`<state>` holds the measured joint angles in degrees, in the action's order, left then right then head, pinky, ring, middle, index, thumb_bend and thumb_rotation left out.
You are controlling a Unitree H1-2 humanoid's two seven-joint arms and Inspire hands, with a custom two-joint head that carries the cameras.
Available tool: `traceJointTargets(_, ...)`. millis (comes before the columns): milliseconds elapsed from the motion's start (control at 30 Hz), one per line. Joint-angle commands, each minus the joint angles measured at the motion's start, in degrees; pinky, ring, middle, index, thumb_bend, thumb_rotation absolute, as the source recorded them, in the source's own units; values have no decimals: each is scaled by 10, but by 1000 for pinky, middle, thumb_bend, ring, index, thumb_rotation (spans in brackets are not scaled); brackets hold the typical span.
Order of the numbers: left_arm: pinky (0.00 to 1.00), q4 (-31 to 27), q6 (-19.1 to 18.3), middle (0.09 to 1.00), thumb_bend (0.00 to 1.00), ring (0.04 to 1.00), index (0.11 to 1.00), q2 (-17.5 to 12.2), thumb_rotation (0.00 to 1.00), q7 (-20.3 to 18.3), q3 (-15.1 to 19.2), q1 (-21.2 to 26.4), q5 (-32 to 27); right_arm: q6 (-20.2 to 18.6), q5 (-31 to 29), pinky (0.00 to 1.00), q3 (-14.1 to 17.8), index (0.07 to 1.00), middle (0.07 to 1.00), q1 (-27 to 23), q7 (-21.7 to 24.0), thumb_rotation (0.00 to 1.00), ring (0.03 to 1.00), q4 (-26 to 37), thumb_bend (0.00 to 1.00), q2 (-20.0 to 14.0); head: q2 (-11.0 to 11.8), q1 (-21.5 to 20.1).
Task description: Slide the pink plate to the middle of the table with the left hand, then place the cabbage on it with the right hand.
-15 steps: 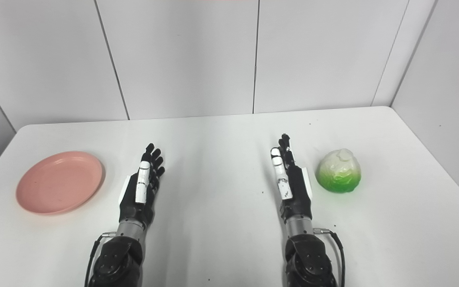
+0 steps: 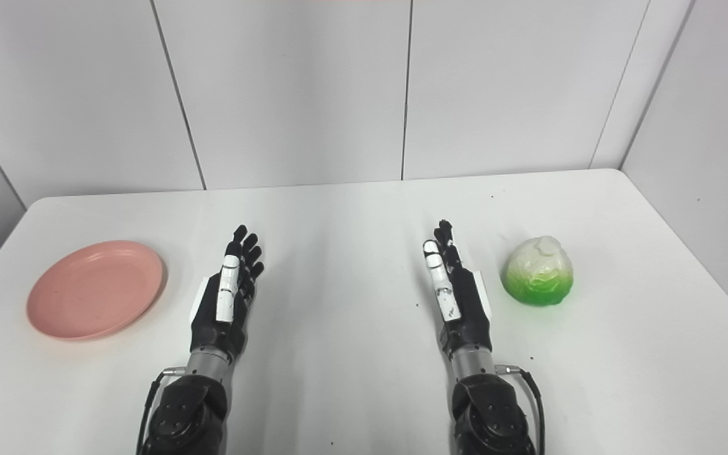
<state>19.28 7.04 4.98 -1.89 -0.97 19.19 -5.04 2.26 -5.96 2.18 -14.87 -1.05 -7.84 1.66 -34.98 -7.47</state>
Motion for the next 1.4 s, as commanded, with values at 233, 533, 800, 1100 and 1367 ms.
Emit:
traceJointTargets(233, 1000, -23, -4, 1000, 649, 1000, 1000, 9, 1000, 0, -6, -7, 3, 0, -19, 1000, 10, 1000, 1000, -11, 11, 840, 1000, 14, 649, -4, 25, 99)
traceJointTargets(533, 1000, -67, -58, 1000, 710, 1000, 1000, -22, 1000, 27, 43, 76, -10, 22, -51, 1000, 18, 1000, 1000, -2, 57, 914, 1000, -4, 588, -45, 92, 254)
traceJointTargets(800, 904, -29, -45, 840, 750, 856, 830, -62, 1000, 85, 126, 134, -27, 39, -57, 1000, 30, 1000, 1000, -1, 64, 954, 1000, -12, 503, -59, 122, 303)
traceJointTargets(1100, 741, -6, -19, 741, 664, 752, 725, -136, 1000, 130, 194, 151, -22, 12, -45, 1000, 24, 1000, 1000, 15, 60, 977, 1000, 32, 490, -61, 133, 318)
traceJointTargets(1367, 672, 32, 16, 705, 582, 707, 692, -203, 1000, 140, 229, 146, -36, -15, -40, 1000, 21, 1000, 1000, 22, 48, 964, 1000, 66, 474, -52, 132, 320)
